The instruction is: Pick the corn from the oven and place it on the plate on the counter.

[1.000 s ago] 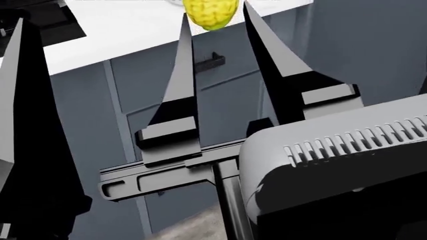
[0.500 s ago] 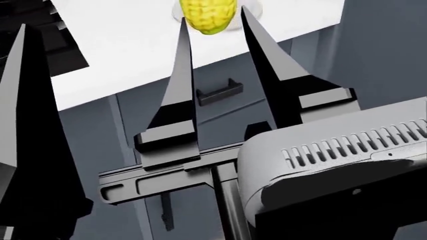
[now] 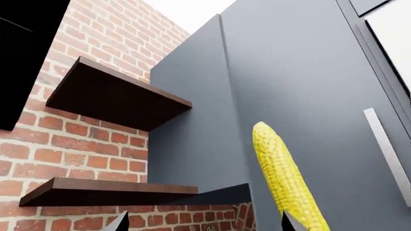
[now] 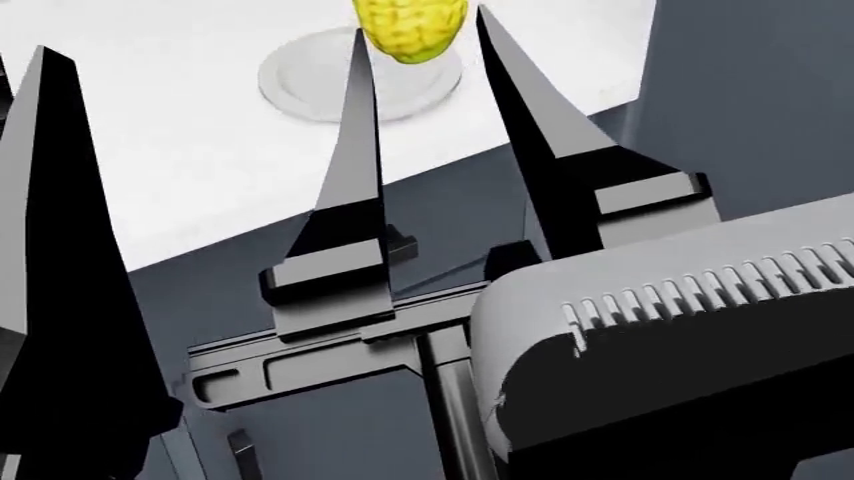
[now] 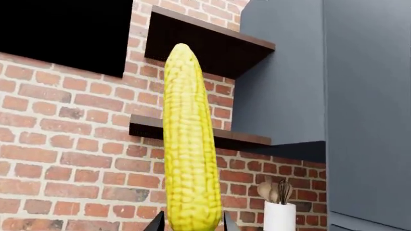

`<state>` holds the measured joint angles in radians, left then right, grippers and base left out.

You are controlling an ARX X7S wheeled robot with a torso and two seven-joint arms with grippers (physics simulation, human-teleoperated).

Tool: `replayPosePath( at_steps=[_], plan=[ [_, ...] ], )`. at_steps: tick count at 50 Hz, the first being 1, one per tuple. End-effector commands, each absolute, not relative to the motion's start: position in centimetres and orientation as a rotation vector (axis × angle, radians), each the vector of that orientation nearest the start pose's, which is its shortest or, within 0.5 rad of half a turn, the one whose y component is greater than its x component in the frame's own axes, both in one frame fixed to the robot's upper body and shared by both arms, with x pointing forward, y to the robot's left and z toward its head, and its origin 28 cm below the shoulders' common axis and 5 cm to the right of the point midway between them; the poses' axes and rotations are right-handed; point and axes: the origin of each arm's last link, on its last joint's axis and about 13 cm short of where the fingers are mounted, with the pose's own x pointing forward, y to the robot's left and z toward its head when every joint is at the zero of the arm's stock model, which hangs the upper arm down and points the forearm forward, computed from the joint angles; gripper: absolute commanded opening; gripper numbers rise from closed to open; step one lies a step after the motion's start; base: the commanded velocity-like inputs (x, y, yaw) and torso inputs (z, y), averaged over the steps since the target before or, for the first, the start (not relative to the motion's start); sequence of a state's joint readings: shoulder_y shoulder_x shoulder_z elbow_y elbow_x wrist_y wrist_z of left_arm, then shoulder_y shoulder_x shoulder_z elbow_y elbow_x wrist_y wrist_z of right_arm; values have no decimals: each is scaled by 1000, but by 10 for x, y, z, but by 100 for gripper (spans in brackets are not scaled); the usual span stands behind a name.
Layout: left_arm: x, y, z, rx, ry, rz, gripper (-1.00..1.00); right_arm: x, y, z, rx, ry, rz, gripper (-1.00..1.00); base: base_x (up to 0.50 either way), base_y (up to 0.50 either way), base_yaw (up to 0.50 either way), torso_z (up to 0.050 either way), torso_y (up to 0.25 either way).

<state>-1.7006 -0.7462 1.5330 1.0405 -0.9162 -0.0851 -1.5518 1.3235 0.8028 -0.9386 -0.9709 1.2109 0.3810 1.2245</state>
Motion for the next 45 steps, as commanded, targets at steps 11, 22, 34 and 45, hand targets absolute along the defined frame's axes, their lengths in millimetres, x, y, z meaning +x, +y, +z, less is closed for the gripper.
replayPosePath(
  at_steps=[11,22,34,45],
  plan=[
    [140,152,281,-19,-821,-269,100,160,-64,290,-53,-675,232,-100,25,24,0,0,0],
    [140,151,281,-18,-820,-274,100,163,-64,289,-67,-637,223,-100,115,181,0,0,0],
    [140,150,281,-22,-821,-279,100,162,-65,288,-72,-639,222,-100,268,422,0,0,2],
    [138,150,282,-21,-823,-282,100,161,-65,289,-76,-643,228,-100,268,422,0,0,1]
  ],
)
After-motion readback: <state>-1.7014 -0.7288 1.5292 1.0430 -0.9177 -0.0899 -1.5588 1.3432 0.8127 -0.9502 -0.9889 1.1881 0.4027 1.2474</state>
